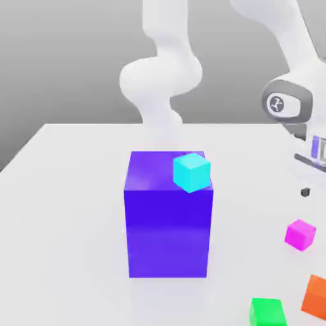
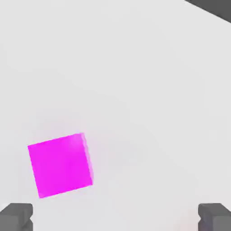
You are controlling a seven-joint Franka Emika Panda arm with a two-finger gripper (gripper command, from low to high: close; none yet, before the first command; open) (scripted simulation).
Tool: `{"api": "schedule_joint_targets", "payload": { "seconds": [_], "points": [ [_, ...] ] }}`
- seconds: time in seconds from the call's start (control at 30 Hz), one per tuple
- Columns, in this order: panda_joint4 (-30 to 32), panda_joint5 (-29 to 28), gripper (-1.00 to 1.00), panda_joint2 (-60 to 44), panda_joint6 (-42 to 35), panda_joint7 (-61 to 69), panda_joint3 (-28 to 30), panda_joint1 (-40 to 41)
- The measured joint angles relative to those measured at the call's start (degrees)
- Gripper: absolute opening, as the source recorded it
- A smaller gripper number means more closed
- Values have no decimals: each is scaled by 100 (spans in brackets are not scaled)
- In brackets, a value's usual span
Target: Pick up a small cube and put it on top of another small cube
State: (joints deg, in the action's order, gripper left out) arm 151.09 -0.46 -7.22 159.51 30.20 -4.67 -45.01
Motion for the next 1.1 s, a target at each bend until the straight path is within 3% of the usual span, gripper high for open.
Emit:
{"api": "schedule_joint_targets", "payload": {
  "seconds": [0.2,0.23,0.47,0.67,1.1],
  "points": [
    [-155,-427,0,-1201,927,-93,208,-226],
    [-179,-440,-100,-1334,1034,-103,228,-244],
    [-178,-450,-100,-1327,1017,-109,231,-246],
    [14,-181,-100,-258,140,52,59,-102],
    [-1294,392,-100,-507,-930,-2051,1237,616]
  ]
}}
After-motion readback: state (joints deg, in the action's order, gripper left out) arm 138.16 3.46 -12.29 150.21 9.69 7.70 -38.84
